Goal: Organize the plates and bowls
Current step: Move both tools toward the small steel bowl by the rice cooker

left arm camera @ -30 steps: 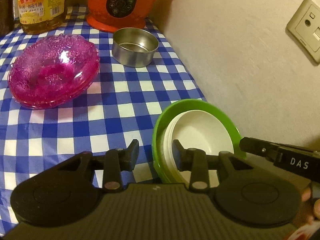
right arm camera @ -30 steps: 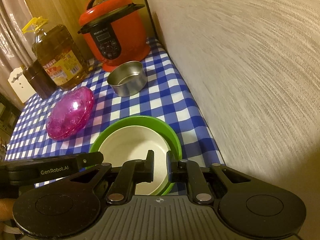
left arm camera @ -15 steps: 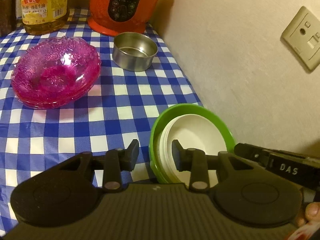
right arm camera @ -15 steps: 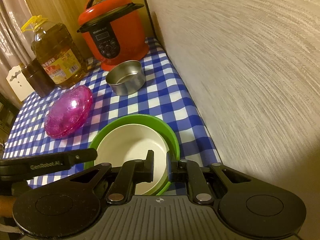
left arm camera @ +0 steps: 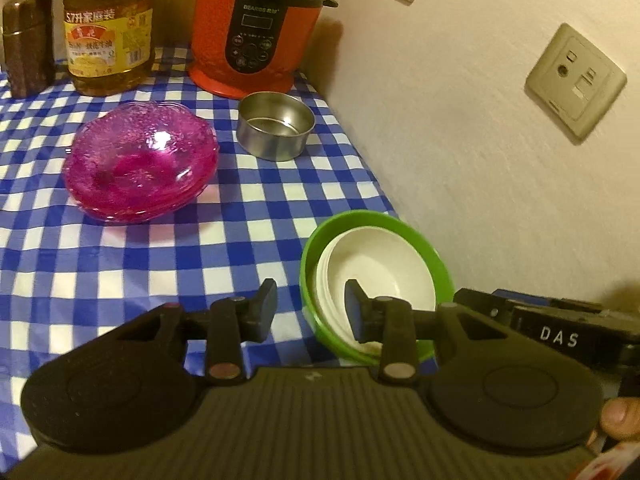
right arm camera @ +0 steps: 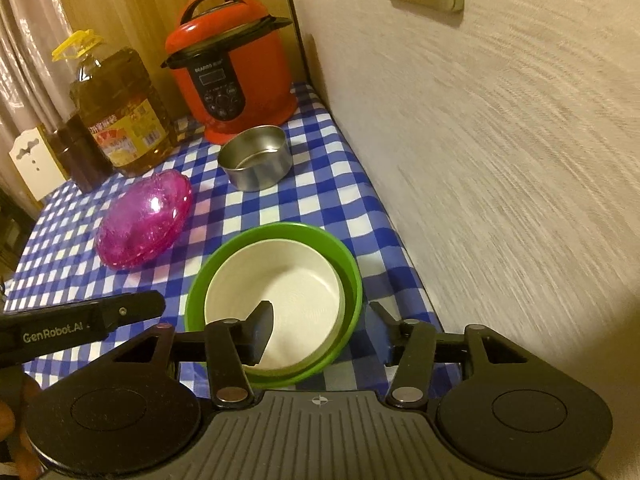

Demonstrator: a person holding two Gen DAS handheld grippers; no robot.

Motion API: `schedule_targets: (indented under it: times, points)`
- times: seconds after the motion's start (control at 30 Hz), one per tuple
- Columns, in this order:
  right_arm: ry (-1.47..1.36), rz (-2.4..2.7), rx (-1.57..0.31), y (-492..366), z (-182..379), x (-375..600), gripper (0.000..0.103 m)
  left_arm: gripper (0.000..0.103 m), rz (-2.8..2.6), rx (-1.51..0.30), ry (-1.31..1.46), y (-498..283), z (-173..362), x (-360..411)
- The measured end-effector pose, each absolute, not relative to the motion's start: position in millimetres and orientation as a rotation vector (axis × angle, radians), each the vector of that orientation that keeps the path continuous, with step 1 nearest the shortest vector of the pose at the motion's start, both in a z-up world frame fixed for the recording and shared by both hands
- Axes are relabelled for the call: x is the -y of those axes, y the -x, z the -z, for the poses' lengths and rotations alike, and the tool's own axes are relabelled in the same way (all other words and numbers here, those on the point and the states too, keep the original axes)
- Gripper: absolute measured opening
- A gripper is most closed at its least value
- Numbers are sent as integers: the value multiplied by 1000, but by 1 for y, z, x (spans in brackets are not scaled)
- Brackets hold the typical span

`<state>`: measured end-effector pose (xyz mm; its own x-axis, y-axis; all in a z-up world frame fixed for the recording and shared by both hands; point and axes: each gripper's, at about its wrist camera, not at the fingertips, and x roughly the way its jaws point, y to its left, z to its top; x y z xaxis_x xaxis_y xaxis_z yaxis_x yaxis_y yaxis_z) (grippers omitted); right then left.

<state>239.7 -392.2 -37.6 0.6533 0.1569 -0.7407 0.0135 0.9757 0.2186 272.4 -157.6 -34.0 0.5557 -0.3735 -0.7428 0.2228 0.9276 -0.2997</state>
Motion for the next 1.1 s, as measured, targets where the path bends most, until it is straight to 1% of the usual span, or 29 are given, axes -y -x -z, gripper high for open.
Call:
schedule_targets:
  times: [0.13,0.53,1.1]
  points:
    - [-194,-70,-868,-229,33,388,53,36,341,-915,163,-258,29,155]
    - [-164,-74,-872,-199,23,378,53,38,314,-911,168,-228,22,137]
    - [-174,-81,-871,-196,18,379,53,38,316,-909,167,-228,15,134]
